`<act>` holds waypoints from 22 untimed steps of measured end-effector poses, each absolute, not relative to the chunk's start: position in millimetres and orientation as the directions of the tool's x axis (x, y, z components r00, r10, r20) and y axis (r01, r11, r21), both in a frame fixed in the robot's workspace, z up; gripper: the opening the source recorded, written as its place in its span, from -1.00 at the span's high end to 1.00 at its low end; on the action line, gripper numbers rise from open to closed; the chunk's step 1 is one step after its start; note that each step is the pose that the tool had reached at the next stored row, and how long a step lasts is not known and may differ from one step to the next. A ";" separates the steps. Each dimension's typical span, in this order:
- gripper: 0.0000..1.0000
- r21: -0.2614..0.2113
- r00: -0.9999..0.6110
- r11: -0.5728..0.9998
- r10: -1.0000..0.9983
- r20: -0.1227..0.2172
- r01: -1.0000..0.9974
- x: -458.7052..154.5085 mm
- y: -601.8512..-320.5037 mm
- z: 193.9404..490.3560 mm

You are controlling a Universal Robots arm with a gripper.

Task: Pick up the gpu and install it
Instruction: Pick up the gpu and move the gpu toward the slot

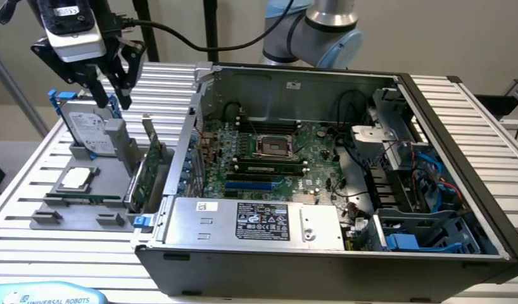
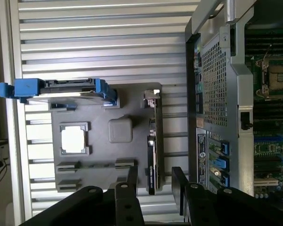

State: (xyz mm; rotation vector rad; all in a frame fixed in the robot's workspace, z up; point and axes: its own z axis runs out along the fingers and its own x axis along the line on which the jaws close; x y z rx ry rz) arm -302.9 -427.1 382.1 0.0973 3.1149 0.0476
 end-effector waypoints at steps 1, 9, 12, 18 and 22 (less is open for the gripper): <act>0.15 0.031 -0.998 0.998 0.063 -0.025 0.062 -302.9 -427.1 380.2; 0.15 0.032 -0.998 0.998 0.063 -0.028 0.062 -303.5 -427.8 365.8; 0.15 0.032 -0.998 0.998 0.064 -0.028 0.063 -303.4 -428.8 360.3; 0.15 0.032 -0.997 0.997 0.065 -0.031 0.064 -303.4 -430.7 349.3; 0.15 0.032 -0.997 0.997 0.065 -0.034 0.064 -303.5 -431.2 342.1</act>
